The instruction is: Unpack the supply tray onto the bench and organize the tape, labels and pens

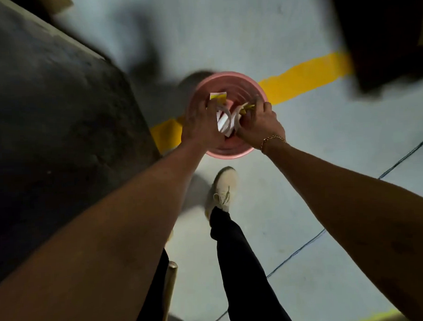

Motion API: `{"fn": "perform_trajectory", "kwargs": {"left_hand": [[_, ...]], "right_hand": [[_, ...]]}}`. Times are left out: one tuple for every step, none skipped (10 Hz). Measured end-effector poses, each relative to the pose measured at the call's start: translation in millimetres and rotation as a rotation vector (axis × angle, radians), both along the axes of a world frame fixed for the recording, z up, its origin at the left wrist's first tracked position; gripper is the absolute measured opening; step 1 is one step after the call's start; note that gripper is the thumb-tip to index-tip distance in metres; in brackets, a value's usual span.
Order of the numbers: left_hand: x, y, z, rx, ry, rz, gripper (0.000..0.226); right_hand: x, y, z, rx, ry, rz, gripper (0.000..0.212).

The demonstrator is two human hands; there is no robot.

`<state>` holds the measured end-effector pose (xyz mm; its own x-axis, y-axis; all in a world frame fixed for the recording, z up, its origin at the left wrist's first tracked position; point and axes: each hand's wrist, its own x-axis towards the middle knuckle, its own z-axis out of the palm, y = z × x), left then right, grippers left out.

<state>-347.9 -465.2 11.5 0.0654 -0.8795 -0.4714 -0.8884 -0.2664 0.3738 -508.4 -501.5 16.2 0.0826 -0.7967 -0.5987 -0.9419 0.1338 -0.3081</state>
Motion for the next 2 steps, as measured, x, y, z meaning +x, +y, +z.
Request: {"fn": "perform_trajectory", "kwargs": {"left_hand": [[0.2, 0.5, -14.2, 0.042, -0.017, 0.003, 0.098], [0.3, 0.2, -5.6, 0.086, -0.030, 0.017, 0.103]], "right_hand": [[2.6, -3.5, -11.1, 0.008, 0.005, 0.037, 0.096], [2.6, -3.2, -4.2, 0.074, 0.030, 0.045, 0.112]]}}
